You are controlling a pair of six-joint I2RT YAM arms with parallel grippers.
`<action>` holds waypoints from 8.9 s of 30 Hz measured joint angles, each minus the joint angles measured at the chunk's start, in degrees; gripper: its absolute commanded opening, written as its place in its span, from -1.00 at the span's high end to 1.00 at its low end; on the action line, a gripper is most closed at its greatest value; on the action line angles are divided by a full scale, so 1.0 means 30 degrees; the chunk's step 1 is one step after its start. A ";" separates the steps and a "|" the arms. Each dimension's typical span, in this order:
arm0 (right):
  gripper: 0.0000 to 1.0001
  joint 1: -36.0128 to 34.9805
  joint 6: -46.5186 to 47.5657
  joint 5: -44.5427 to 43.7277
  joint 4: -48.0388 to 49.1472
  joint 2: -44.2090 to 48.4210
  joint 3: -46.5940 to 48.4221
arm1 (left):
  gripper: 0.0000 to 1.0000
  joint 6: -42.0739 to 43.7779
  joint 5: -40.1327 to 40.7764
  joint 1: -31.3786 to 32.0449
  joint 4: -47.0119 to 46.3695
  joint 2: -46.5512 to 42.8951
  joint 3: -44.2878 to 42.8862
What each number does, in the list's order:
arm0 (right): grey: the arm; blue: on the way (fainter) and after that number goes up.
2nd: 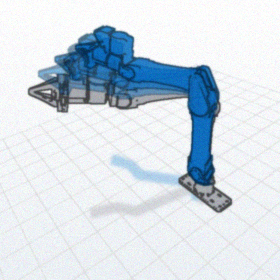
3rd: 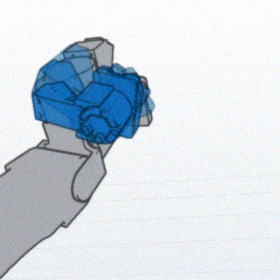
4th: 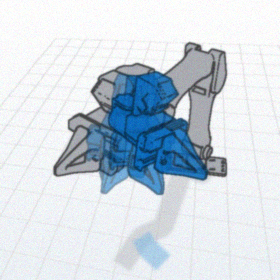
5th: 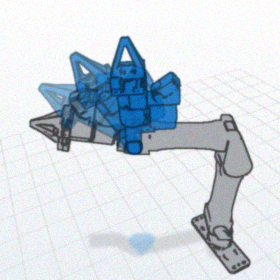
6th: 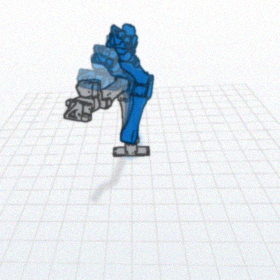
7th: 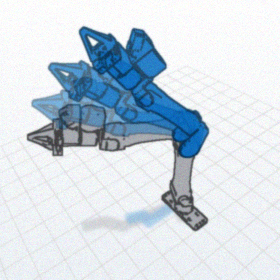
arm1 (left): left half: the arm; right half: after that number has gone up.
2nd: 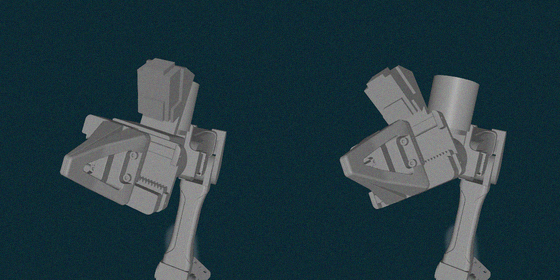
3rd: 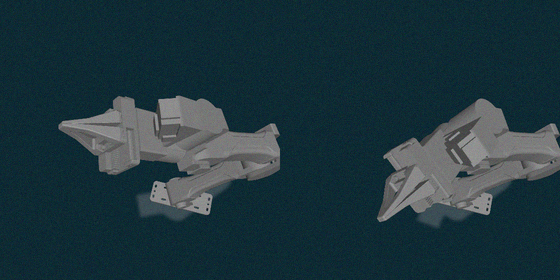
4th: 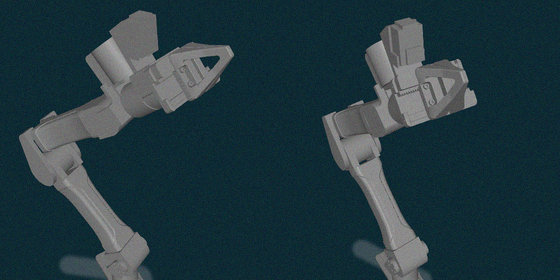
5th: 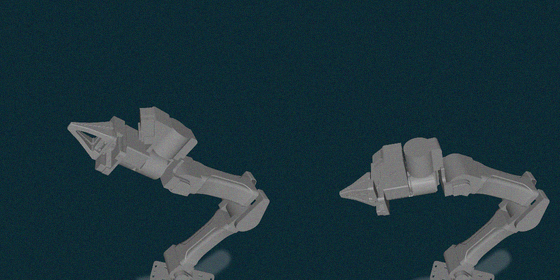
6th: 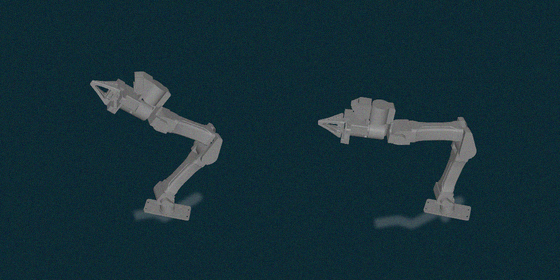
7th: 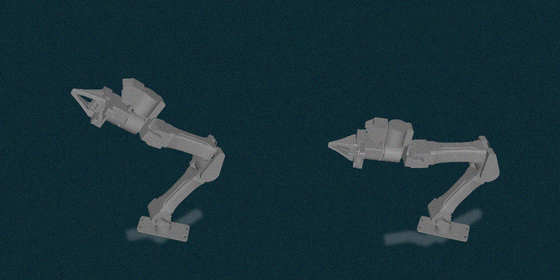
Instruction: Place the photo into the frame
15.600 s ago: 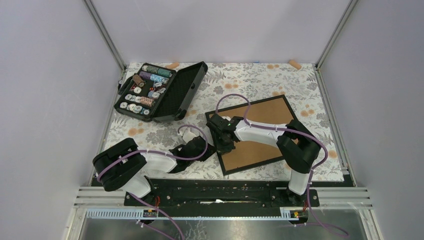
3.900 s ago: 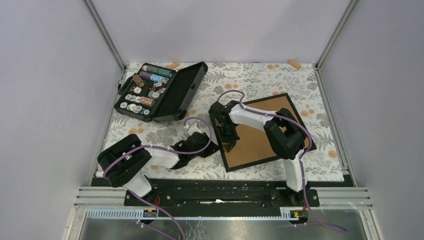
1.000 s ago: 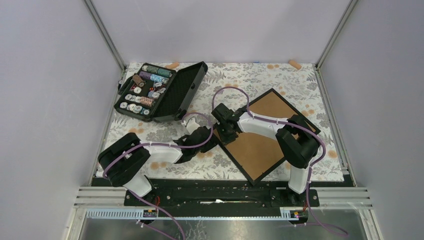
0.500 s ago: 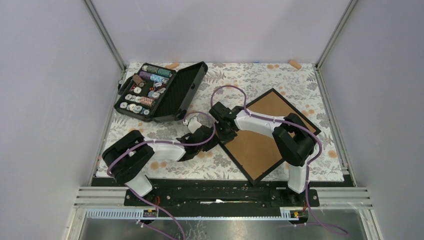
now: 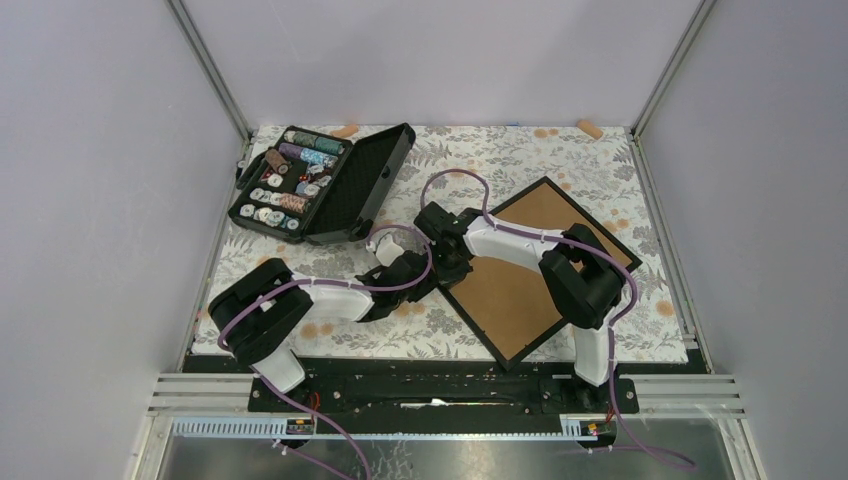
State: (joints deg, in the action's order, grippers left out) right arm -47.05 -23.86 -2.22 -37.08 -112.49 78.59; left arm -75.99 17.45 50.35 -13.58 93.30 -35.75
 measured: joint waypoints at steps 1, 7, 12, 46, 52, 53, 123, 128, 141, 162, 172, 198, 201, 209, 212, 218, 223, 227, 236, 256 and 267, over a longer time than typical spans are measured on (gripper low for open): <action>0.87 0.0000 0.0000 0.0015 0.0022 0.0000 -0.0022 | 0.62 -0.0080 0.0029 0.0000 0.0022 0.0058 0.0000; 0.87 0.0772 0.0277 0.1676 0.1290 0.0554 -0.1158 | 0.72 -0.0648 -0.0080 -0.0109 -0.0350 0.0248 0.0277; 0.88 0.1836 0.0576 0.4036 0.1807 0.0517 -0.1523 | 0.76 -0.0867 -0.0248 -0.0211 -0.0714 0.0240 0.0474; 0.83 -0.0474 -0.2193 -0.2484 -0.3847 -0.3009 0.3592 | 0.83 -0.1566 -0.0219 -0.0270 -0.0911 0.0488 0.0423; 0.52 -0.0663 -0.1996 -0.3038 -0.4364 -0.3468 0.4131 | 0.85 -0.1676 -0.0175 -0.0277 -0.0816 0.0561 0.0350; 0.50 -0.0663 -0.1996 -0.3075 -0.4335 -0.3439 0.4080 | 0.87 -0.1647 -0.0168 -0.0277 -0.0750 0.0561 0.0321; 0.33 0.2055 -0.0372 0.0918 0.1399 0.2149 -0.2208 | 0.27 0.4947 -0.5785 -0.0962 0.1384 -0.2601 0.1311; 0.36 0.1931 0.0044 0.0597 0.1202 0.1508 -0.2004 | 0.16 0.3730 -0.4721 -0.0903 0.0568 -0.1013 0.0262; 0.19 0.1486 0.0131 0.1115 0.1690 0.1494 -0.2025 | 0.15 0.2652 -0.3002 -0.0641 -0.1064 0.0022 -0.0073; 0.28 0.1246 0.0000 0.0991 0.1836 0.1435 -0.2069 | 0.35 0.2375 -0.2353 -0.0641 -0.1865 0.0780 -0.0175; 0.52 0.0984 -0.0335 0.0576 0.1887 0.1290 -0.2018 | 0.40 0.2244 -0.2295 -0.0641 -0.1821 0.0809 -0.0175; 0.73 0.1464 -0.1683 0.1792 0.2353 0.1406 -0.2361 | 0.46 0.1275 -0.2113 -0.0641 -0.1603 0.0823 -0.0153; 0.37 0.1486 -0.1588 0.1807 0.2339 0.1406 -0.2353 | 0.46 0.1246 -0.2106 -0.0641 -0.1588 0.0823 -0.0153; 0.47 0.1552 -0.1479 0.1945 0.2361 0.1421 -0.2324 | 0.48 0.1013 -0.2055 -0.0634 -0.1494 0.0831 -0.0175; 0.65 0.1603 -0.1435 0.1902 0.2353 0.1435 -0.2382 | 0.49 0.0984 -0.2025 -0.0627 -0.1486 0.0831 -0.0175; 0.67 0.1690 -0.1472 0.2084 0.2586 0.1537 -0.2535 | 0.50 0.0947 -0.2011 -0.0619 -0.1479 0.0831 -0.0175; 0.76 0.1690 -0.1464 0.2113 0.2601 0.1545 -0.2535 | 0.51 0.0947 -0.2004 -0.0619 -0.1479 0.0831 -0.0175; 0.76 0.1690 -0.1472 0.2149 0.2601 0.1537 -0.2499 | 0.51 0.0947 -0.2004 -0.0619 -0.1479 0.0831 -0.0168; 0.58 0.1821 -0.1275 0.1268 0.1741 0.1545 -0.2266 | 0.53 0.0947 -0.2004 -0.0619 -0.1486 0.0831 -0.0168; 0.48 0.2004 -0.0962 0.1479 0.1406 0.1202 -0.1800 | 0.56 0.0933 -0.2004 -0.0619 -0.1486 0.0831 -0.0168; 0.44 0.2011 -0.0969 0.1603 0.1392 0.0794 -0.1253 | 0.56 0.0933 -0.2004 -0.0619 -0.1486 0.0831 -0.0168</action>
State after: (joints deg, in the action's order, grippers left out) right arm -41.01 -26.76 2.59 -32.91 -110.10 74.83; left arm -73.19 11.44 48.49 -18.04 95.79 -36.25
